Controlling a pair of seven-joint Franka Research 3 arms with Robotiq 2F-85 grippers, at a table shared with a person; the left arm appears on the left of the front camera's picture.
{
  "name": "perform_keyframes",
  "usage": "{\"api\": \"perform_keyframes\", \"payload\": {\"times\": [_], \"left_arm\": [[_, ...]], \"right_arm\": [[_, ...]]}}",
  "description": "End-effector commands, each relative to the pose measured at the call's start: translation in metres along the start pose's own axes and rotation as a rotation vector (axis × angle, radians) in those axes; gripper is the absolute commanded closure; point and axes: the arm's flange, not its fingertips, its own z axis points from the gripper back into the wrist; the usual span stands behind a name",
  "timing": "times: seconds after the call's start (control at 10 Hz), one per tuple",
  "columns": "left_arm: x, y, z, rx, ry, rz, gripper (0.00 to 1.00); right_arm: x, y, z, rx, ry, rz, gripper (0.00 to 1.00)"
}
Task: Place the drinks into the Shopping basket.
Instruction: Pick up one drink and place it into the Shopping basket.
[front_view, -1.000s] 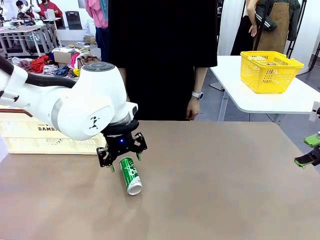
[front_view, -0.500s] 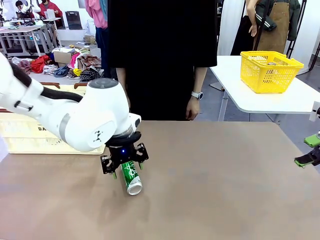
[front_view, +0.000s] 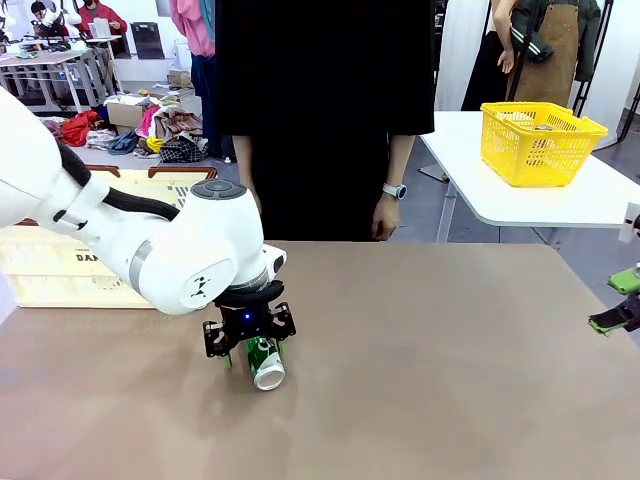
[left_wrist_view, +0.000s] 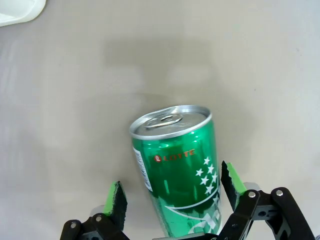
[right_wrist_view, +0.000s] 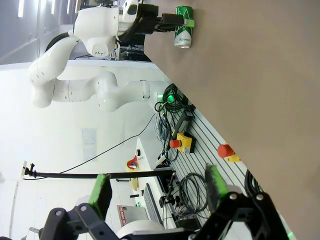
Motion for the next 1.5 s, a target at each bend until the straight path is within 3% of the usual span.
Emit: {"api": "perform_keyframes", "payload": {"times": [0.0,0.1,0.2,0.6,0.9,1.1,1.3,1.4], "left_arm": [[0.001,-0.008,-0.001,-0.007,-0.025,0.011,0.0],[0.001,-0.007,-0.001,-0.01,-0.031,0.014,0.6],[0.0,-0.007,0.0,-0.005,-0.031,0.01,1.0],[-0.001,0.001,0.006,-0.016,-0.05,0.001,1.0],[-0.007,0.023,0.061,-0.086,-0.112,-0.044,1.0],[-0.022,0.051,0.131,-0.089,-0.161,-0.171,1.0],[-0.044,0.087,0.195,-0.15,-0.072,-0.488,1.0],[-0.055,0.102,0.211,-0.149,-0.075,-0.553,1.0]], "right_arm": [[0.0,0.003,0.003,-0.002,0.01,-0.014,0.0],[0.0,0.003,0.003,-0.002,0.01,-0.014,0.0],[0.0,0.003,0.003,-0.002,0.01,-0.014,0.0],[0.0,0.003,0.003,-0.002,0.01,-0.014,0.0],[0.0,0.003,0.003,-0.002,0.01,-0.014,0.0],[0.0,0.003,0.003,-0.002,0.01,-0.014,0.0],[0.0,0.003,0.003,-0.002,0.01,-0.014,0.0],[0.0,0.003,0.003,-0.002,0.01,-0.014,0.0]]}}
